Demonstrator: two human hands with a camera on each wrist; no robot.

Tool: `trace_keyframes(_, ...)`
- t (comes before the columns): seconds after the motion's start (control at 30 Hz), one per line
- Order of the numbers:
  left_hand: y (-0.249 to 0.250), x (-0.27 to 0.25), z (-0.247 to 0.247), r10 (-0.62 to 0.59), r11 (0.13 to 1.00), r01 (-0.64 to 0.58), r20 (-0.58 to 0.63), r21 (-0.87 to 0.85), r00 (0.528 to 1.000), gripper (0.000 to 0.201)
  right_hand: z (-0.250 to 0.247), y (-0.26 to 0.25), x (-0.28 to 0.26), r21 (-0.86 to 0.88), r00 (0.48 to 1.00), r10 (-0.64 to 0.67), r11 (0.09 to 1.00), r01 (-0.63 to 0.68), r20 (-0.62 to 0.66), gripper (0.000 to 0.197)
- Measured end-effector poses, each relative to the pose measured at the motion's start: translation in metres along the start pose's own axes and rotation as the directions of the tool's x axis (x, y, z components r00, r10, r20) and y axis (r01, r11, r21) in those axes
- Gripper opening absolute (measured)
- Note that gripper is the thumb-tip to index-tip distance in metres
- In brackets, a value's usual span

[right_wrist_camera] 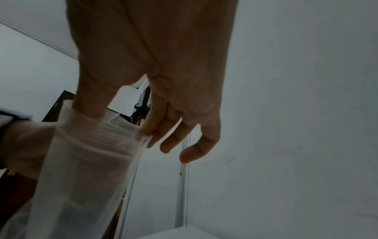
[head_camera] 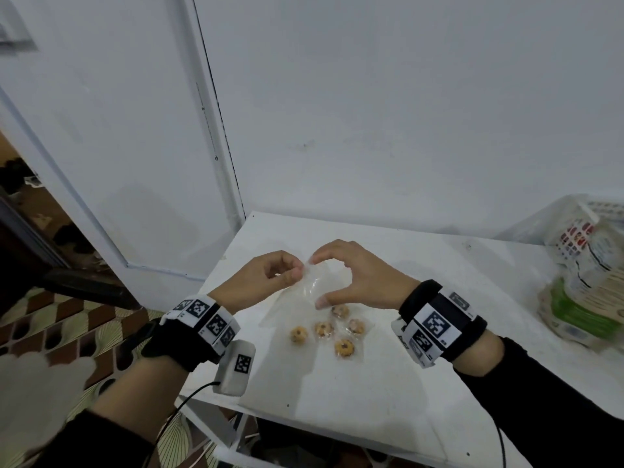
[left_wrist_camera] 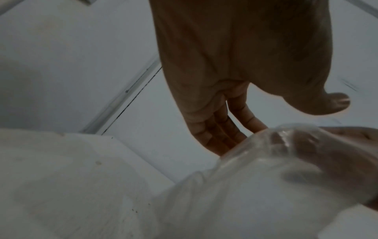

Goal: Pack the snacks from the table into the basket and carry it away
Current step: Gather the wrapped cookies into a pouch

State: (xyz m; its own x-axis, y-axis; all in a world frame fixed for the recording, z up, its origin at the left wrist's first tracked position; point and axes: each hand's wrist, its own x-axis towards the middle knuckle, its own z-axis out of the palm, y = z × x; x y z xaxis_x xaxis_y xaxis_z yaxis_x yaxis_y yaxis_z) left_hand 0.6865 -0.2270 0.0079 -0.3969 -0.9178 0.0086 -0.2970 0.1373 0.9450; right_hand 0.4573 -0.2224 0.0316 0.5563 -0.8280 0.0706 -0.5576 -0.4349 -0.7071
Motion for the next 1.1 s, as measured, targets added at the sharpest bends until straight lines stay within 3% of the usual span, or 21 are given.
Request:
trace_keyframes(0.1, 0.001, 0.002, -0.002, -0.022, 0.995, 0.035, 0.141, -0.089, 0.990, 0.095, -0.004, -0.005, 0.000, -0.078, 0.998, -0.024, 0.997, 0.027, 0.050, 0.068)
trace_keyframes(0.17, 0.003, 0.003, 0.002, -0.059, 0.995, 0.075, 0.219, -0.063, 0.974, 0.095, -0.005, -0.007, 0.002, -0.121, 0.998, -0.032, 0.992, 0.039, 0.055, 0.071)
trace_keyframes(0.23, 0.000, 0.005, 0.006, -0.096, 0.994, 0.106, 0.244, -0.028, 0.965, 0.082, -0.006, -0.007, 0.003, -0.141, 0.998, -0.047, 0.989, 0.054, 0.052, 0.070)
trace_keyframes(0.37, -0.007, 0.005, 0.011, -0.128, 0.992, 0.130, 0.144, -0.001, 0.981, 0.066, -0.007, 0.000, -0.001, -0.029, 0.996, -0.085, 0.996, 0.084, -0.032, 0.051)
trace_keyframes(0.43, -0.012, 0.003, 0.009, -0.119, 0.993, 0.120, 0.068, -0.021, 0.991, 0.059, -0.005, 0.014, -0.002, 0.101, 0.990, -0.023, 0.994, 0.037, -0.139, 0.035)
trace_keyframes(0.5, -0.014, 0.000, 0.006, -0.103, 0.994, 0.102, -0.021, -0.047, 0.994, 0.048, 0.003, 0.039, -0.001, 0.124, 0.982, 0.080, 0.991, -0.059, -0.172, 0.026)
trace_keyframes(0.63, -0.016, -0.004, 0.000, -0.057, 0.998, 0.050, -0.175, -0.048, 0.983, 0.059, 0.034, 0.087, 0.004, -0.161, 0.958, 0.286, 0.947, -0.278, 0.026, 0.034)
trace_keyframes(0.73, -0.019, -0.006, -0.001, -0.009, 0.999, 0.001, -0.210, -0.039, 0.978, 0.063, 0.053, 0.101, 0.008, -0.258, 0.927, 0.361, 0.910, -0.325, 0.102, 0.043)
trace_keyframes(0.9, -0.023, -0.008, 0.004, 0.041, 0.998, -0.052, -0.283, -0.029, 0.958, 0.056, 0.069, 0.110, 0.015, -0.449, 0.900, 0.424, 0.827, -0.339, 0.102, 0.057)
trace_keyframes(1.0, -0.023, -0.009, 0.008, 0.085, 0.995, -0.061, -0.323, 0.085, 0.942, 0.060, 0.069, 0.111, 0.015, -0.301, 0.913, 0.406, 0.876, -0.377, 0.036, 0.041)
trace_keyframes(1.07, -0.024, -0.010, 0.011, 0.112, 0.989, -0.072, -0.338, 0.129, 0.934, 0.061, 0.060, 0.102, 0.015, -0.080, 0.936, 0.321, 0.939, -0.334, -0.147, 0.032)
trace_keyframes(1.1, -0.024, -0.010, 0.013, 0.116, 0.990, -0.077, -0.350, 0.121, 0.930, 0.061, 0.053, 0.093, 0.014, 0.037, 0.920, 0.271, 0.962, -0.272, -0.283, 0.033)
